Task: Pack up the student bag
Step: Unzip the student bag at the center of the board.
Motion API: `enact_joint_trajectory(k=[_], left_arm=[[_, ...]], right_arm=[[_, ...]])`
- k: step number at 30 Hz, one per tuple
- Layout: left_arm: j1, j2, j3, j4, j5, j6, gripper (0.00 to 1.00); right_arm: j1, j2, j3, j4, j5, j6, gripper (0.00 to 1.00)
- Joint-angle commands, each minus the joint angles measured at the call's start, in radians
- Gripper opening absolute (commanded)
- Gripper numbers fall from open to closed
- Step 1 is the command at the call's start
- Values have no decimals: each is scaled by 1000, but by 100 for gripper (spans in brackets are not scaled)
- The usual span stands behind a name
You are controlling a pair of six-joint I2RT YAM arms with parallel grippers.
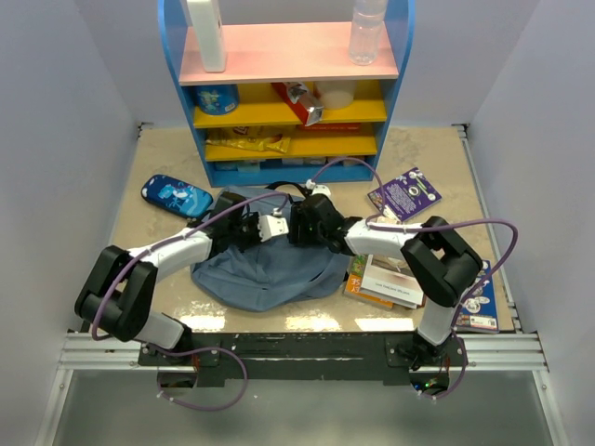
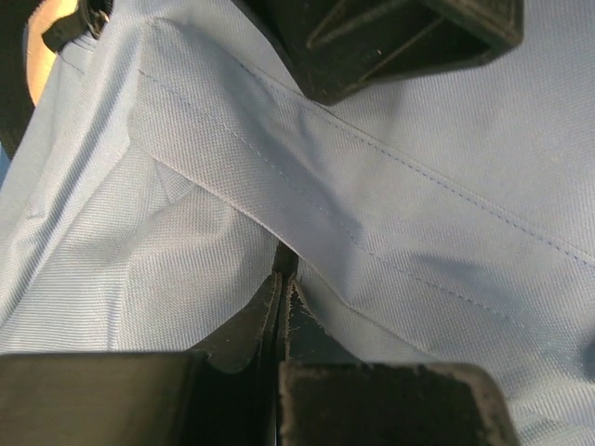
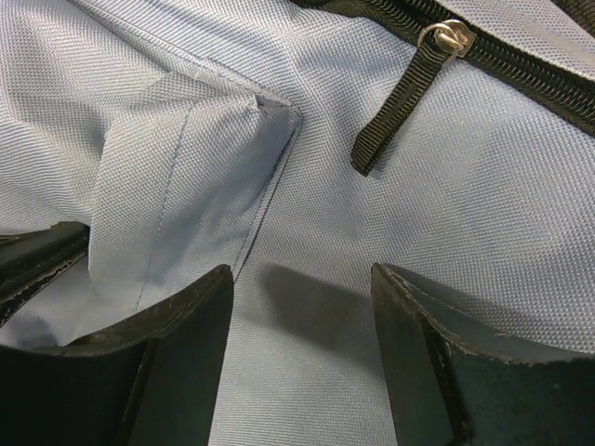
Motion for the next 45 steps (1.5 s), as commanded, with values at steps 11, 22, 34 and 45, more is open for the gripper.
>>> enact_joint_trajectory(k=[11, 22, 34, 45], left_arm=[[-5, -114, 4, -86, -27, 38, 0], [-5, -102, -23, -126, -51, 46, 17], [-5, 26, 14, -48, -1, -17, 31], [-18, 65, 35, -33, 53, -40, 29]], right_arm=[[-19, 86, 40, -8, 39, 9, 62], [-42, 82, 16, 1, 18, 12, 60], [-41, 19, -81, 56, -4, 43, 59], [-33, 31, -106, 85, -36, 49, 59]])
